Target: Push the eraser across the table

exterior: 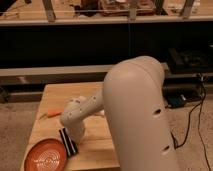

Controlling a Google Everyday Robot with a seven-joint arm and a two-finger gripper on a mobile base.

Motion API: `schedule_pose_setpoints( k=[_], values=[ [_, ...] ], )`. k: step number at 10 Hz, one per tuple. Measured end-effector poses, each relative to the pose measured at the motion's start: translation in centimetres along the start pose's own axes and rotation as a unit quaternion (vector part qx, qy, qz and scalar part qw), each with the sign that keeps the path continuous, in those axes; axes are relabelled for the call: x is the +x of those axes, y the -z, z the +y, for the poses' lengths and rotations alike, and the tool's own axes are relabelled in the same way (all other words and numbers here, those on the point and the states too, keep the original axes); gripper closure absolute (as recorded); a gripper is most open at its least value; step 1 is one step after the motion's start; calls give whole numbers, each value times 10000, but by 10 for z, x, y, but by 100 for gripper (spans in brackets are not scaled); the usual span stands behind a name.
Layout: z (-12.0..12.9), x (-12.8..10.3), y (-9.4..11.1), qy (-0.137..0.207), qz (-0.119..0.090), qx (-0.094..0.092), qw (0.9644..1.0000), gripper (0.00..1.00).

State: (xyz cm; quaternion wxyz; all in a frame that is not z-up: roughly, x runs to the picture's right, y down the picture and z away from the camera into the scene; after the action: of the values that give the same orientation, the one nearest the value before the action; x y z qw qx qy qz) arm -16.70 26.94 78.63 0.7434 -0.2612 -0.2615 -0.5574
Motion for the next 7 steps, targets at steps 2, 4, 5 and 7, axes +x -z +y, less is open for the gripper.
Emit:
schedule_pose_setpoints(
  k=[2, 4, 5, 7],
  values=[
    [-1, 3, 1, 27, 7, 0, 10000, 100],
    [-2, 5, 1, 66, 13, -5, 10000, 100],
    [-3, 5, 1, 83, 15, -4, 10000, 100],
    [-2, 7, 2, 108, 23, 4, 9999, 100]
  ],
)
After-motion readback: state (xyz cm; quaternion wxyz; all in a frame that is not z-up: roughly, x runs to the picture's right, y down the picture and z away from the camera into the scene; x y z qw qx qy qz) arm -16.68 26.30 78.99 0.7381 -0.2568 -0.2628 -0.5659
